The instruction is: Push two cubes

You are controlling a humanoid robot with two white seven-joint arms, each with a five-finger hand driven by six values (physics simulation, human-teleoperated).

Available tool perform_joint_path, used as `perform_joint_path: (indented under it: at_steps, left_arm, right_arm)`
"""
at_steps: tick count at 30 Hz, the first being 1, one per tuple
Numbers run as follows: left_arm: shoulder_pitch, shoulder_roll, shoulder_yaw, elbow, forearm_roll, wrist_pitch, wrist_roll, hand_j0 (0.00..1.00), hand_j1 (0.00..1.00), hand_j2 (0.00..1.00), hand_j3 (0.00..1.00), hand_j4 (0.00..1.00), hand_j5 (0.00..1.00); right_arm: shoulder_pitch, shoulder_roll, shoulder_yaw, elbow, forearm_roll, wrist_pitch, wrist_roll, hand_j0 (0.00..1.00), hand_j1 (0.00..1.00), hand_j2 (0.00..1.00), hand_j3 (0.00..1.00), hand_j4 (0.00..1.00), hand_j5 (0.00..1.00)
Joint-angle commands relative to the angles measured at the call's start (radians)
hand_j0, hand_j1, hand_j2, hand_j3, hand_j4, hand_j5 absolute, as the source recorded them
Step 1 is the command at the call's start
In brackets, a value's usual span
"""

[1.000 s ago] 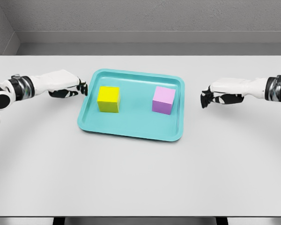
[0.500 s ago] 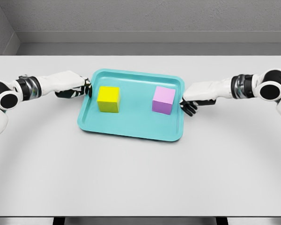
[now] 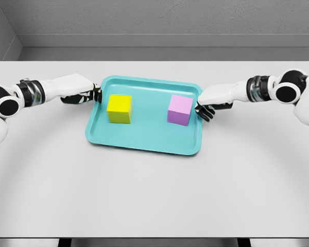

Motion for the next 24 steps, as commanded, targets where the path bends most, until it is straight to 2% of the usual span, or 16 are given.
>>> perform_joint_path:
  at_steps: [1, 16, 24]
  left_arm:
    - [0.000, -0.001, 0.001, -0.001, 0.008, 0.003, 0.000, 0.46, 0.46, 0.46, 0.46, 0.46, 0.46]
    - [0.000, -0.031, -0.003, -0.010, 0.008, 0.003, 0.000, 0.45, 0.45, 0.45, 0.45, 0.45, 0.45]
    - [0.000, -0.039, -0.019, -0.010, 0.007, 0.003, 0.000, 0.45, 0.45, 0.45, 0.45, 0.45, 0.45]
  right_arm:
    - [0.000, 0.015, -0.001, 0.029, 0.005, 0.002, 0.000, 0.12, 0.12, 0.12, 0.12, 0.12, 0.12]
    - [-0.009, 0.068, 0.000, 0.099, 0.040, 0.002, 0.000, 0.12, 0.12, 0.12, 0.12, 0.12, 0.12]
    - [-0.015, 0.092, 0.002, 0.101, 0.040, 0.002, 0.000, 0.12, 0.12, 0.12, 0.12, 0.12, 0.12]
